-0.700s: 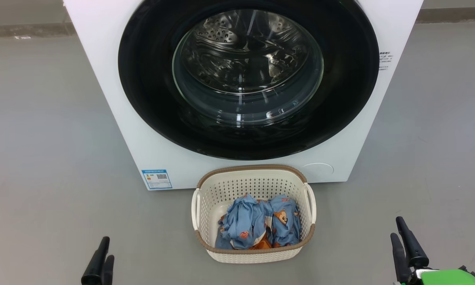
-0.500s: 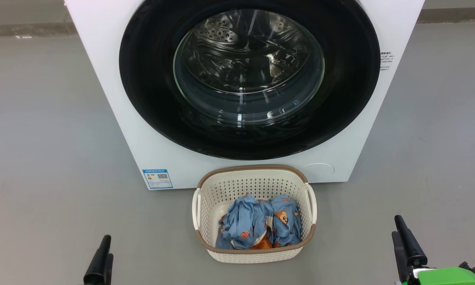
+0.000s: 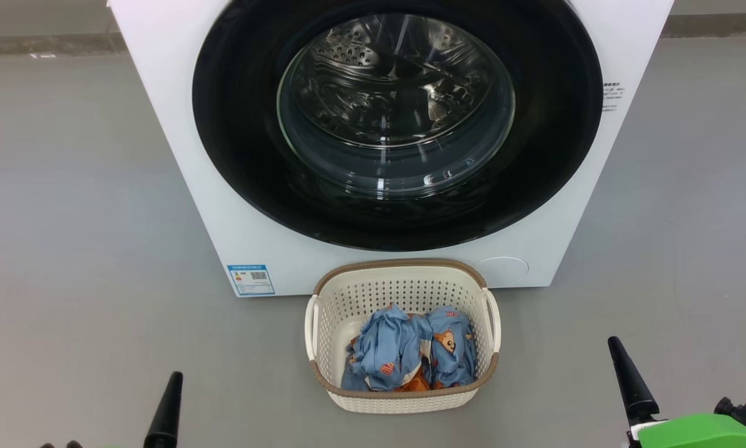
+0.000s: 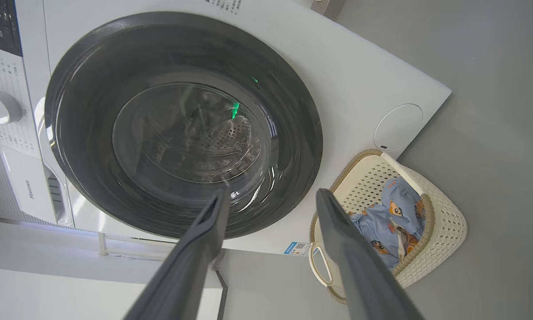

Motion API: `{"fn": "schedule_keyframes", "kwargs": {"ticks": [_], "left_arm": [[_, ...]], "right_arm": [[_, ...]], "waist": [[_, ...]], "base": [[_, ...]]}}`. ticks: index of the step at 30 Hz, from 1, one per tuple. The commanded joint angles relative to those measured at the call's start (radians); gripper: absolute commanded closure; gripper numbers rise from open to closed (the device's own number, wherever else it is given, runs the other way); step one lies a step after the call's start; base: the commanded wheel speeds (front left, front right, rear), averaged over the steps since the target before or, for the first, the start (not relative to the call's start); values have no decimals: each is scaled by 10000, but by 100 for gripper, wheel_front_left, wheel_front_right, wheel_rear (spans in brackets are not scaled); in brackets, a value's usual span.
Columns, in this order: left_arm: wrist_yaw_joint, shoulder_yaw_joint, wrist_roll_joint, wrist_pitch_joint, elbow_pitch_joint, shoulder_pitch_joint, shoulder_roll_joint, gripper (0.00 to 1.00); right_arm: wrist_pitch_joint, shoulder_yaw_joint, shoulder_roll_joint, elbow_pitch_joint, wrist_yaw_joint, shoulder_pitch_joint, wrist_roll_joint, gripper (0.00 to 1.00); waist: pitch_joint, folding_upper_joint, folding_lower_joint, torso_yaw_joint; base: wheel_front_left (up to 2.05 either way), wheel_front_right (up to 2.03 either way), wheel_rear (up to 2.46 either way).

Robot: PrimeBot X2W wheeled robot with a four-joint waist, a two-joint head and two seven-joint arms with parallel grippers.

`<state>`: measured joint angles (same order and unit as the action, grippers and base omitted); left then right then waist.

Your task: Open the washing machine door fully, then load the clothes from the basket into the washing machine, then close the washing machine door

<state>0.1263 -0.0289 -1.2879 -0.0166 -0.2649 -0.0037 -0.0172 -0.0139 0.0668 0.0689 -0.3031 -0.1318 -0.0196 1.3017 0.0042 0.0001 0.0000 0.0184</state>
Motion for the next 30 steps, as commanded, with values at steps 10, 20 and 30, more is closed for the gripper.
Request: {"fn": "schedule_keyframes", "kwargs": {"ticks": [10,20,30], "left_arm": [[-135,171,1691,383,516,-73,-190,0],[-233,392,3085,677,732,-3,-207,0],[-316,594,4374,972,932,69,-224,0]], "right_arm": [[367,-366,367,228,4,-96,-1435,0],[660,-500,509,220,5,-83,-2666,0],[953,-625,645,297,6,-35,-3839,0]], "waist": [[5,-1,0,62],[18,-1,0,104],[36,-1,0,147]], "base": [[0,0,0],[0,0,0],[0,0,0]]}}
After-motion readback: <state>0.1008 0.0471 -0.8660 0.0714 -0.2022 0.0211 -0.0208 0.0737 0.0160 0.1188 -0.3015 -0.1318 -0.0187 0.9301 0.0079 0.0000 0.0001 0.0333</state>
